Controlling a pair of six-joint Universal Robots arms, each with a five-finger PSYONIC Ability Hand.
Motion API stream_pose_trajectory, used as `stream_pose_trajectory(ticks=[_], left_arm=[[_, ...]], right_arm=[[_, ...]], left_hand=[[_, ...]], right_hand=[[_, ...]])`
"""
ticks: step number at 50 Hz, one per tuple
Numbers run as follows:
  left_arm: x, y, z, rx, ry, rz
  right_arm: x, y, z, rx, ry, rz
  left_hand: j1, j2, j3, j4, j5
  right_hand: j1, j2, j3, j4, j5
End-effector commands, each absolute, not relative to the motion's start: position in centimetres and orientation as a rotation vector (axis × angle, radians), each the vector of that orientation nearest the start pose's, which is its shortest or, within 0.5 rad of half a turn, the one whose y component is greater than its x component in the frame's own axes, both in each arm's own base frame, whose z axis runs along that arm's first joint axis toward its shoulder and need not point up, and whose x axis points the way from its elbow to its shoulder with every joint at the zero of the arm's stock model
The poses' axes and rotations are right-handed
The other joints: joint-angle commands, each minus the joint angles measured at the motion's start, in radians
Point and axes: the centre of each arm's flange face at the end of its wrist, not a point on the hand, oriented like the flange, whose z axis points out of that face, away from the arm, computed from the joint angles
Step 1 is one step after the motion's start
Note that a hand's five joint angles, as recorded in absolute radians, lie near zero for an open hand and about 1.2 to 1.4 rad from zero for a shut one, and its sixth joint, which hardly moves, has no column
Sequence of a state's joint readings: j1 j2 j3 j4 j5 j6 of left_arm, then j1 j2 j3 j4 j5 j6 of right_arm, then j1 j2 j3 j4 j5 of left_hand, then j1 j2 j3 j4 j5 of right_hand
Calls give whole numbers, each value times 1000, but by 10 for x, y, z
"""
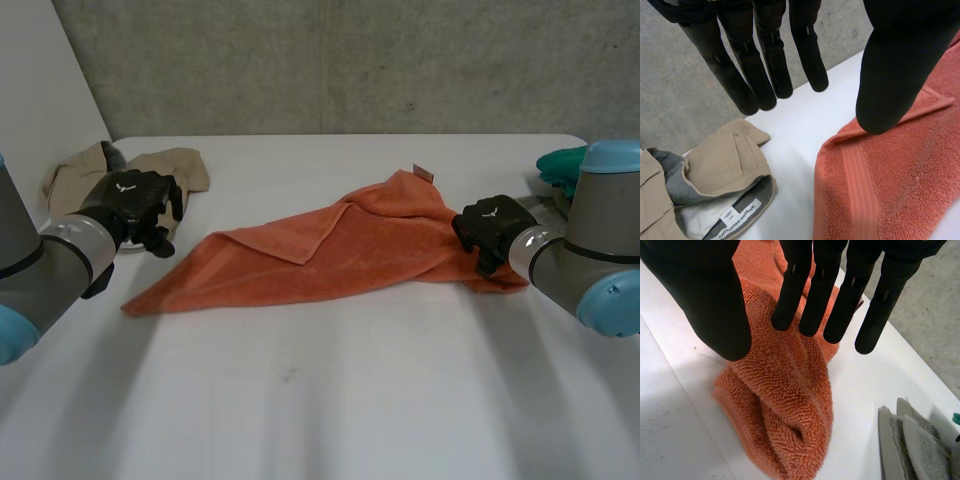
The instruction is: Fold the laundry.
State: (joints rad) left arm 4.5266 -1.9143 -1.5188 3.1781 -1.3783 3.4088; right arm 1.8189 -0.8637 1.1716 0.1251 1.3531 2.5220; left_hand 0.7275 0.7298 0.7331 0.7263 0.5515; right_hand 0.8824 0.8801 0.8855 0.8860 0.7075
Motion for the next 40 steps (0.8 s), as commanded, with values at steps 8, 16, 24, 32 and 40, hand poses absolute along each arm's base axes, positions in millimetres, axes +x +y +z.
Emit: stream_pose_trajectory(ticks=[8,16,24,32,40], left_arm=[[-200,-305,188,903,2435,-1740],[-192,-323,155,938,2407,-1664],[-190,-331,139,953,2459,-1603],[-194,-334,126,992,2467,-1557],[-195,-333,121,1043,2450,-1526]], right_arm=[[242,-355,161,-1264,2334,-1741],[241,-353,158,-1263,2345,-1734],[239,-353,157,-1256,2359,-1740],[237,-352,158,-1248,2366,-1762],[237,-352,161,-1245,2358,-1782]], left_hand=[[-141,-144,-147,-140,-140],[-12,-14,-18,-11,-11],[49,47,44,51,51],[126,124,120,127,127],[146,144,141,148,148]], right_hand=[[-9,-7,-12,-13,-9],[-27,-24,-30,-30,-26],[-47,-45,-50,-51,-47],[-47,-45,-50,-51,-47],[-56,-54,-59,-60,-56]])
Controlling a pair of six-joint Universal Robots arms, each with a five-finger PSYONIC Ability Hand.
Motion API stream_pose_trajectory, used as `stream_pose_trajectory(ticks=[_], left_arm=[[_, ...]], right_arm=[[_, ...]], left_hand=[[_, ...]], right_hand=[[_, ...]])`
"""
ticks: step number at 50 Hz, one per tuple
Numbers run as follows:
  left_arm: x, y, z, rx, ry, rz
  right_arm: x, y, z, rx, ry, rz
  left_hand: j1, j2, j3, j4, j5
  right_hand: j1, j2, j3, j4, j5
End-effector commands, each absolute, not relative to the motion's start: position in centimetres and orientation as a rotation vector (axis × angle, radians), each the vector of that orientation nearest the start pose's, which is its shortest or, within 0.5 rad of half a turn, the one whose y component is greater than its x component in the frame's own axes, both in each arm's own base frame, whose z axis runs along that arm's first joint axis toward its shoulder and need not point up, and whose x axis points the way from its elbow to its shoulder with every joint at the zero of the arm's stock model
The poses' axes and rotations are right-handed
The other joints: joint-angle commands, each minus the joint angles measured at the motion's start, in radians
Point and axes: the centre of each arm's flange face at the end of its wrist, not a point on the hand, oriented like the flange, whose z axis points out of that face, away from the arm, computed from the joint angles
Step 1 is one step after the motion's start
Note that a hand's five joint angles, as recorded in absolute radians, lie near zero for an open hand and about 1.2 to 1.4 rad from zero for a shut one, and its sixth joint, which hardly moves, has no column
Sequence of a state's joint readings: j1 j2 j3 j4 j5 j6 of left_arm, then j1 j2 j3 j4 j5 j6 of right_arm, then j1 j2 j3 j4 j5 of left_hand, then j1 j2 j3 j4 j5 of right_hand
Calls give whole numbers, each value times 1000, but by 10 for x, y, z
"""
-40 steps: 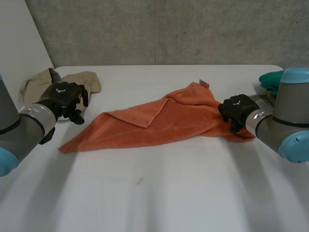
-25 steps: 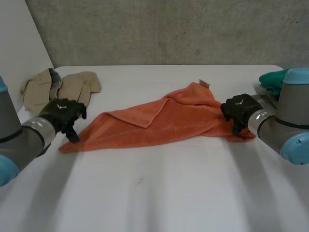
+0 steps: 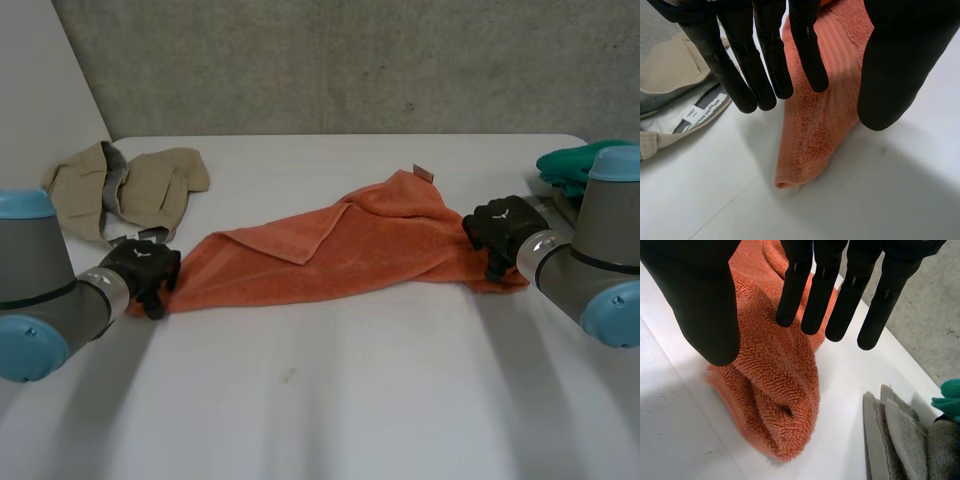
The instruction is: Fold the laundry.
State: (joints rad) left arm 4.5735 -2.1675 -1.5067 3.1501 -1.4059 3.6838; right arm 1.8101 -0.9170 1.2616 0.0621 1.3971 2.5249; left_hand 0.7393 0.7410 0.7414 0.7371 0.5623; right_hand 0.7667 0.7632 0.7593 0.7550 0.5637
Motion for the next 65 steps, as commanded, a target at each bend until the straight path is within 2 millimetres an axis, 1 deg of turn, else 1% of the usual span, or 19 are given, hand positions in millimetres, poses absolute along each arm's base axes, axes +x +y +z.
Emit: stream_pose_trajectory(ticks=[1,5,8,15,21,29,31,35,38,39,43,47,48,52,56,59,62,63,65], left_arm=[[-195,-334,119,1048,2449,-1521],[-192,-339,121,1058,2421,-1513],[-189,-339,132,1023,2401,-1528],[-195,-326,182,879,2366,-1739],[-202,-317,202,815,2366,-1848],[-208,-314,223,808,2315,-1932],[-208,-314,227,803,2302,-1948],[-210,-313,236,787,2289,-1980],[-210,-309,240,775,2299,-1984],[-209,-308,240,775,2305,-1980],[-207,-301,238,785,2334,-1950],[-205,-288,229,844,2379,-1866],[-202,-281,221,886,2398,-1811],[-193,-267,198,1010,2430,-1650],[-185,-257,180,1093,2448,-1547],[-183,-256,177,1110,2452,-1535],[-185,-256,181,1122,2449,-1559],[-187,-257,186,1128,2431,-1583],[-191,-258,193,1136,2399,-1621]], right_arm=[[237,-352,160,-1245,2362,-1778],[235,-353,161,-1221,2387,-1779],[232,-354,167,-1181,2401,-1797],[215,-362,179,-946,2563,-1779],[218,-361,163,-830,2614,-1658],[221,-375,142,-780,2600,-1663],[221,-377,138,-766,2602,-1659],[220,-386,136,-727,2585,-1694],[218,-390,139,-707,2574,-1711],[217,-391,140,-699,2577,-1711],[214,-386,159,-689,2571,-1720],[217,-374,197,-716,2477,-1802],[220,-368,215,-742,2407,-1850],[237,-348,248,-850,2224,-1909],[255,-329,269,-964,2083,-1940],[265,-319,280,-1032,2015,-1969],[277,-306,297,-1100,1920,-2019],[282,-300,305,-1121,1880,-2042],[285,-294,314,-1129,1835,-2063]], left_hand=[[187,185,185,189,189],[656,655,654,659,659],[657,655,655,659,659],[657,655,655,659,659],[657,655,655,659,659],[657,655,655,659,659],[657,655,655,659,659],[657,655,655,659,659],[657,655,655,659,659],[657,655,655,659,659],[657,655,655,659,659],[657,655,655,659,659],[657,655,655,659,659],[657,655,655,659,659],[657,655,655,659,659],[622,621,620,625,625],[52,50,49,54,54],[-302,-304,-304,-300,-300],[-513,-515,-515,-511,-511]], right_hand=[[54,57,61,65,82],[-69,-66,-62,-57,-41],[-140,-136,-132,-128,-111],[-287,-283,-279,-275,-258],[-322,-319,-315,-310,-294],[-310,-307,-303,-299,-282],[-255,-251,-247,-243,-226],[126,130,134,138,155],[628,631,635,640,656],[630,633,637,641,658],[630,633,637,641,658],[630,633,637,641,658],[630,633,637,641,658],[630,633,637,641,658],[630,633,637,641,658],[630,633,637,641,658],[630,633,637,641,658],[630,633,637,641,658],[630,633,637,641,658]])
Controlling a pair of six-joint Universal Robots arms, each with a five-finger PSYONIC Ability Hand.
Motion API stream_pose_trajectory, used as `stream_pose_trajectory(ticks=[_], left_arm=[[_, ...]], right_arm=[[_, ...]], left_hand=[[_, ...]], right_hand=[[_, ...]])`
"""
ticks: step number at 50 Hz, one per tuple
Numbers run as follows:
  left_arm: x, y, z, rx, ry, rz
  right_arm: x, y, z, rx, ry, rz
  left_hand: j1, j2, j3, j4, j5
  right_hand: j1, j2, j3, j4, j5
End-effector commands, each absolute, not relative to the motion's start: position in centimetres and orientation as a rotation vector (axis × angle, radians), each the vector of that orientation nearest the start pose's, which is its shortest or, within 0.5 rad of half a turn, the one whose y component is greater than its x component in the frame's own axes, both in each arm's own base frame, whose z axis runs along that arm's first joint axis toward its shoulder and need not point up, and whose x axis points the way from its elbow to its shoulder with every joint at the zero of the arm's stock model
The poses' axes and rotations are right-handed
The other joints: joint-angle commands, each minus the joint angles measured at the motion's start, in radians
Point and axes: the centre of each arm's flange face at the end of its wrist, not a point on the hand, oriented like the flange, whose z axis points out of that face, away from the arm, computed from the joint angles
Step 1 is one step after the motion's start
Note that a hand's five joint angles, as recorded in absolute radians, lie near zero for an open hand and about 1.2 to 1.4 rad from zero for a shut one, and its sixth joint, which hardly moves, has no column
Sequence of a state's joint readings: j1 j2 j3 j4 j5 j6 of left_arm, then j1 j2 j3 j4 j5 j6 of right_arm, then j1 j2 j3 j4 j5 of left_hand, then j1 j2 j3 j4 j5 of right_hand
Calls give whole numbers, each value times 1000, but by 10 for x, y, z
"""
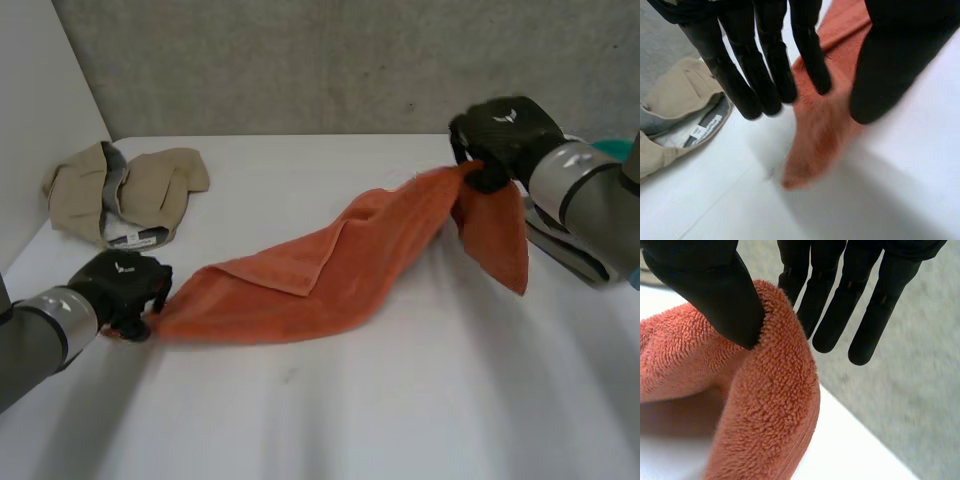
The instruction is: Fold the laundry.
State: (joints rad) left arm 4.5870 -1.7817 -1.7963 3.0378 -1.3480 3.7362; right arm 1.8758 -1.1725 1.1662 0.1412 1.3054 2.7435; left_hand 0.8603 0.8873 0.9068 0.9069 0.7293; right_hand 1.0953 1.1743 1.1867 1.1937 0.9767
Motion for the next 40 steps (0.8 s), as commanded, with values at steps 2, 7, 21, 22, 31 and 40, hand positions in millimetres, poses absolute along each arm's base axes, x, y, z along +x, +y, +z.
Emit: stream_pose_trajectory(ticks=[2,7,21,22,31,40], left_arm=[[-197,-262,208,1133,2344,-1698],[-215,-275,240,1042,2294,-1896],[-306,-317,206,970,2585,-1997],[-316,-318,195,980,2633,-1975],[-358,-303,137,1097,2968,-1714],[-368,-300,165,1034,3283,-1717]], right_arm=[[291,-282,329,-1141,1759,-2095],[297,-258,357,-1157,1619,-2129],[301,-209,406,-1087,1393,-2126],[300,-208,408,-1084,1387,-2125],[298,-206,410,-1042,1387,-2099],[295,-247,399,-1028,1454,-2166]], left_hand=[[-686,-713,-732,-732,-729],[-686,-713,-732,-732,-729],[-686,-713,-732,-732,-729],[-686,-713,-732,-732,-729],[-644,-671,-691,-691,-688],[536,509,489,489,492]], right_hand=[[301,222,210,203,245],[301,222,210,203,245],[301,222,210,203,245],[301,222,210,203,245],[301,222,210,203,245],[301,222,210,203,245]])
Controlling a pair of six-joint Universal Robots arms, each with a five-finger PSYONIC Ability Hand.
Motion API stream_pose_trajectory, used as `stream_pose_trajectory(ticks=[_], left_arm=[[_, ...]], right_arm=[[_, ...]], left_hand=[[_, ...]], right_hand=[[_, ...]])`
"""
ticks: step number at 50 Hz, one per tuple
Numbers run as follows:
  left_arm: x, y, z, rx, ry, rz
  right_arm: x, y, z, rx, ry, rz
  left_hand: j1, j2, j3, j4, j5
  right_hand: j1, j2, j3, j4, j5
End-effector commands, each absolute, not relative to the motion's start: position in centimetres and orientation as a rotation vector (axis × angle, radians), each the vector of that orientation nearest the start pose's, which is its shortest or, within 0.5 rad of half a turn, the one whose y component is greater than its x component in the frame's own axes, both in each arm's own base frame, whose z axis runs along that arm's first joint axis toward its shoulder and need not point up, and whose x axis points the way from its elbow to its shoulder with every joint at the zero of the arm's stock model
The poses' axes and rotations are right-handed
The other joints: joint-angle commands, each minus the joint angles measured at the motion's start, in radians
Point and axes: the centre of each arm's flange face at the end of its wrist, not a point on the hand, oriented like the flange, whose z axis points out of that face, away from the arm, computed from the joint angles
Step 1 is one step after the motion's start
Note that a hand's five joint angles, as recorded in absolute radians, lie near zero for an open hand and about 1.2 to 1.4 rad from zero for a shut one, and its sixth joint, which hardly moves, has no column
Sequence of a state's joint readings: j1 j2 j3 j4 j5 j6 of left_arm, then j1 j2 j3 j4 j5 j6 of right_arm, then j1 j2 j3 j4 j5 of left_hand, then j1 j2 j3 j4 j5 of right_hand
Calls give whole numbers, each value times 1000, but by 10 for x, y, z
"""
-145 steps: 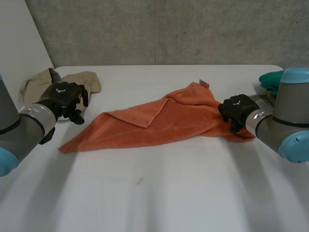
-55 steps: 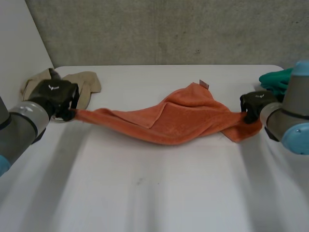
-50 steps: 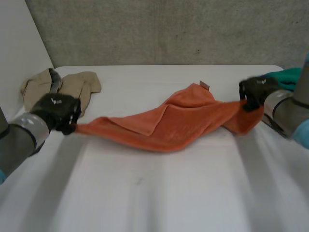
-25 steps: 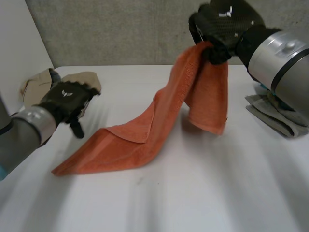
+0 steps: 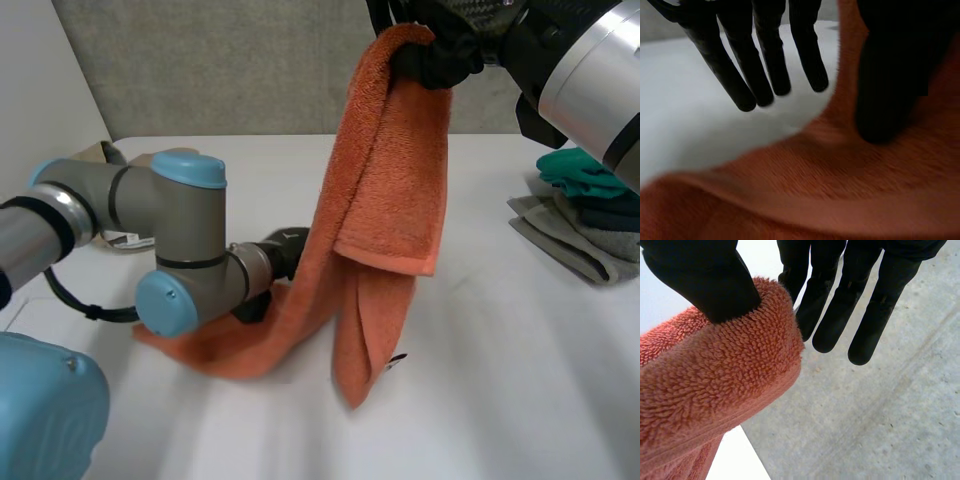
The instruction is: Fold the laundry.
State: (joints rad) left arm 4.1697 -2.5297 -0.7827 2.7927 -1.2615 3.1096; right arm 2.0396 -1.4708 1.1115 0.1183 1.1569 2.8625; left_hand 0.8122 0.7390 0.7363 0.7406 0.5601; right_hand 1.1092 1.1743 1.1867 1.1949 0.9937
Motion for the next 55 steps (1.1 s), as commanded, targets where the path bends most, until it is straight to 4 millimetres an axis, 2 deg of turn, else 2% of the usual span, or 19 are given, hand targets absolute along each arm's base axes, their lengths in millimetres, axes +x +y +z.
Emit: stream_pose_trajectory(ticks=[1,4,5,8,9,13,16,20,23,24,25,28,30,36,44,51,52,54,55], left_arm=[[-365,-306,180,-591,-2060,1119],[-355,-321,209,-488,-2021,1230],[-345,-335,232,-402,-1988,1351],[-322,-357,269,-244,-1936,1587],[-306,-366,294,-149,-1892,1734],[-274,-368,345,-25,-1774,1964],[-264,-360,360,-50,-1733,2000],[-257,-346,349,-144,-1770,1952],[-259,-337,324,-225,-1814,1870],[-262,-334,308,-267,-1833,1829],[-264,-333,301,-285,-1840,1811],[-274,-334,276,-334,-1854,1743],[-280,-336,261,-346,-1875,1702],[-311,-329,215,-406,-1972,1478],[-351,-321,174,-434,-2000,1326],[-373,-289,147,-377,-2060,1027],[-374,-286,146,-373,-2062,997],[-374,-279,146,-366,-2057,941],[-370,-279,149,-357,-2053,945]], right_arm=[[294,-257,398,-1020,1470,-2184],[295,-270,400,-999,1476,-2218],[296,-277,402,-988,1470,-2247],[296,-286,410,-967,1443,-2307],[298,-291,415,-949,1416,-2355],[300,-299,428,-883,1336,-2476],[300,-302,432,-854,1301,-2520],[302,-300,424,-858,1315,-2501],[305,-286,421,-878,1307,-2454],[307,-278,423,-888,1278,-2432],[308,-275,425,-894,1260,-2421],[315,-265,429,-916,1194,-2359],[318,-259,430,-924,1171,-2325],[324,-244,431,-959,1134,-2247],[324,-236,426,-956,1171,-2175],[325,-235,420,-970,1167,-2148],[325,-236,421,-971,1166,-2152],[323,-241,419,-974,1175,-2171],[322,-245,417,-981,1184,-2180]], left_hand=[[584,657,660,656,662],[584,657,660,656,662],[584,657,660,656,662],[584,657,660,656,662],[584,657,660,656,662],[584,657,660,656,662],[584,657,660,656,662],[584,657,660,656,662],[552,626,628,624,630],[192,265,268,263,269],[11,84,87,82,88],[-482,-409,-406,-410,-404],[-638,-564,-562,-566,-560],[-638,-564,-562,-566,-560],[-638,-564,-562,-566,-560],[-638,-564,-562,-566,-560],[-608,-535,-532,-537,-531],[-298,-224,-222,-226,-220],[20,94,96,92,98]], right_hand=[[287,222,210,201,228],[287,222,210,201,228],[287,222,210,201,228],[287,222,210,201,228],[287,222,210,201,228],[287,222,210,201,228],[287,222,210,201,228],[287,222,210,201,228],[287,222,210,201,228],[287,222,210,201,228],[287,222,210,201,228],[287,222,210,201,228],[287,222,210,201,228],[287,222,210,201,228],[287,222,210,201,228],[287,222,210,201,228],[287,222,210,201,228],[287,222,210,201,228],[287,222,210,201,228]])
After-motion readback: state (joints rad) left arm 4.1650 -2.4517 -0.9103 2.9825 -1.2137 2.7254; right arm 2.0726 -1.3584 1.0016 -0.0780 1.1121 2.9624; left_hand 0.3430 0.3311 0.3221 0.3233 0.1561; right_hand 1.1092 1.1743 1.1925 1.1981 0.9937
